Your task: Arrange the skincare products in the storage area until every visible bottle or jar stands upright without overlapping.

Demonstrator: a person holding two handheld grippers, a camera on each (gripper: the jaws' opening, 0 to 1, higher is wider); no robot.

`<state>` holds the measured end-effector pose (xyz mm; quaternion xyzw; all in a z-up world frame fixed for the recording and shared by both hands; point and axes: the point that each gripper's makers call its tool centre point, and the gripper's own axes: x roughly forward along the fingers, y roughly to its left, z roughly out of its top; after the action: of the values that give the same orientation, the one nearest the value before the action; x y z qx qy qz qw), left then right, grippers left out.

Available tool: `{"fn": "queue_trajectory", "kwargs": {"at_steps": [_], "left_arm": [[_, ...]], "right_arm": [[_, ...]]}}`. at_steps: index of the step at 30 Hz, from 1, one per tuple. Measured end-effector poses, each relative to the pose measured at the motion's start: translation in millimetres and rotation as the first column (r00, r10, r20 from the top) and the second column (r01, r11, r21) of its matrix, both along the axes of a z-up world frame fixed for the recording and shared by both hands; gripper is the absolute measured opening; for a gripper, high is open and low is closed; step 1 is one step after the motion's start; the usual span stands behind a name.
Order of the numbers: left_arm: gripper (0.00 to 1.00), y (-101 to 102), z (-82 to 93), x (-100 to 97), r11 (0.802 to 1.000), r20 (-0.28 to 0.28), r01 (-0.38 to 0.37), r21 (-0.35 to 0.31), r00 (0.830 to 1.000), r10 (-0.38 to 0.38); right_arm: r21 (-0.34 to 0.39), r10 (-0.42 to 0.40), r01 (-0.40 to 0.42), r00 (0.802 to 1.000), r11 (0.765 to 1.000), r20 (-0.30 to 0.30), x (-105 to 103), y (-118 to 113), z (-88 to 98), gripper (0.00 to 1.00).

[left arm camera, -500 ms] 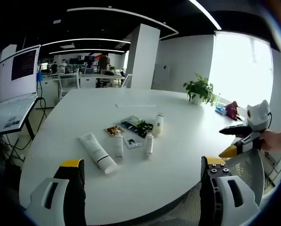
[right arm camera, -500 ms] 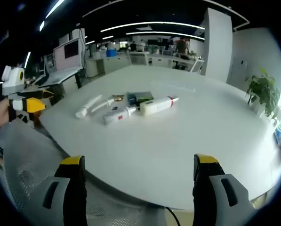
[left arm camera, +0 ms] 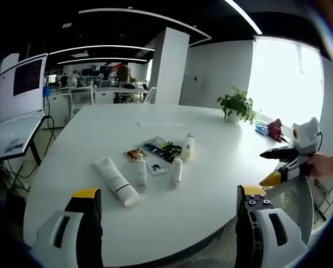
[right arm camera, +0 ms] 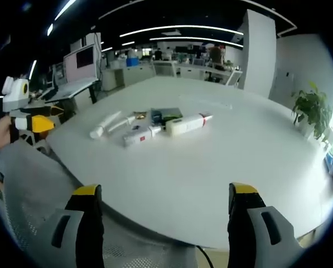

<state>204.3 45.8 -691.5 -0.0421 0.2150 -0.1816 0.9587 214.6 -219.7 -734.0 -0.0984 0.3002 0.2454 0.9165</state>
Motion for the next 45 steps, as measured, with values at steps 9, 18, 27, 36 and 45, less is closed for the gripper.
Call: {"fn": "queue_trajectory", "kwargs": {"at_steps": [9, 18, 27, 36, 45], "left_arm": [[0.95, 0.3, -0.4, 0.3, 1.0, 0.0, -0.005, 0.004, 1.0, 0.005], [0.95, 2.7, -0.9, 7.6, 1.0, -0.008, -0.016, 0.009, 1.0, 0.016], [0.95, 3.5, -6.5, 5.1, 1.0, -0.034, -0.018, 0.013, 0.999, 0.019], [0.95, 7.0, -11.0, 6.5, 0.998, -0.08, -0.057, -0.01, 0.995, 0.056], [0.95, 24.0, -12.5, 14.7, 0.991, -0.067, -0.127, 0.045, 0.989, 0.13]], "right_arm": [[0.0, 0.004, -0.004, 1.0, 1.0, -0.001, -1.1, 1.3, 1.0, 0.93], [0.005, 0.006, -0.006, 1.0, 1.0, 0.001, 3.8, 1.8, 2.9, 0.93], [0.034, 0.02, -0.02, 1.0, 0.999, -0.008, -0.7, 4.8, 3.0, 0.93], [0.078, 0.03, -0.027, 0.998, 0.997, -0.048, -1.7, 8.0, 1.5, 0.94], [0.127, 0.009, 0.002, 0.996, 0.992, -0.084, 2.5, 9.0, 0.6, 0.96]]}}
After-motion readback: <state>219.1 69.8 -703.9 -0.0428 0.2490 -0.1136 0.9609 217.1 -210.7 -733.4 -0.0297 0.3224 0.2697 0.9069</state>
